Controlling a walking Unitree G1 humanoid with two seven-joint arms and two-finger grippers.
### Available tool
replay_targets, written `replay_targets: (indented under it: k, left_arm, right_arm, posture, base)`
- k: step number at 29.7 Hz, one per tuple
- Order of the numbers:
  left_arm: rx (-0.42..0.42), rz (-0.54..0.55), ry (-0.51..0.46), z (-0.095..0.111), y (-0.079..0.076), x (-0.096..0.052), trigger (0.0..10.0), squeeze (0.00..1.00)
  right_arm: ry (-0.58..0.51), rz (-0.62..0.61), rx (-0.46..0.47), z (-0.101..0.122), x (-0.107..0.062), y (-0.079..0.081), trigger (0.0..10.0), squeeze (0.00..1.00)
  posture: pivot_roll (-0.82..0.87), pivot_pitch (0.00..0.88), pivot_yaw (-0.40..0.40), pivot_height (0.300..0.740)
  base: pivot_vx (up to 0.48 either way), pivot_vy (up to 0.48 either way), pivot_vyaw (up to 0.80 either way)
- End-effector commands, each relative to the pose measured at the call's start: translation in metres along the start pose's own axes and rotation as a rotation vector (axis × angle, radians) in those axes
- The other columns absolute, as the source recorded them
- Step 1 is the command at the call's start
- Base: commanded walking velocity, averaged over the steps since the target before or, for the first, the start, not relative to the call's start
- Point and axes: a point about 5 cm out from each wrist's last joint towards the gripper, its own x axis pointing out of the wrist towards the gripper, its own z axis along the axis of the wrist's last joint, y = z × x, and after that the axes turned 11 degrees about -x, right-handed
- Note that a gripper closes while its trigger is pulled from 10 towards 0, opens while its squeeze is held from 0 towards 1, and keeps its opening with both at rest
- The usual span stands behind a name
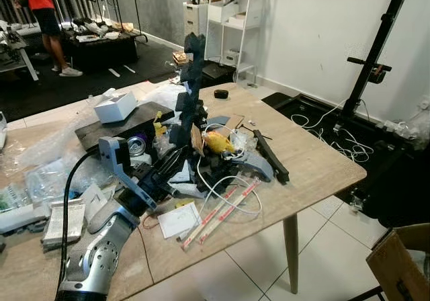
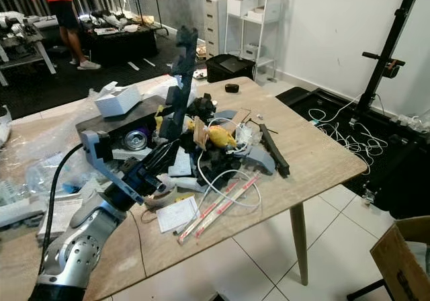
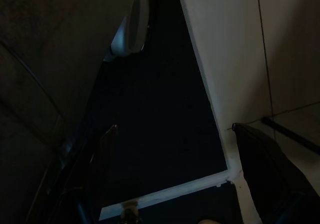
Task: Picking trash to rubbish bin
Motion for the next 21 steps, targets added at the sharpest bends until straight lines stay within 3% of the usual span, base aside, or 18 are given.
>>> replay_targets:
  k: [1,21]
  left_arm:
    - [0.001,-0.018,0.006,-0.0011,-0.0049,0.0021,10.0,0.0]
    - [-0.014,-0.045,0.03,-0.0105,-0.0112,0.0037,10.0,0.0]
  right_arm:
    - [0.016,0.017,0.006,-0.0034,0.0003,0.0056,10.0,0.0]
    - [0.013,0.011,0.014,-0.0025,0.0003,0.0045,10.0,0.0]
  posture:
    - [-0.11,0.105,0.031,0.74]
    - [-0.11,0.106,0.029,0.74]
  base:
    - [-0.292,0.0,0.0]
    - [-0.297,0.0,0.0]
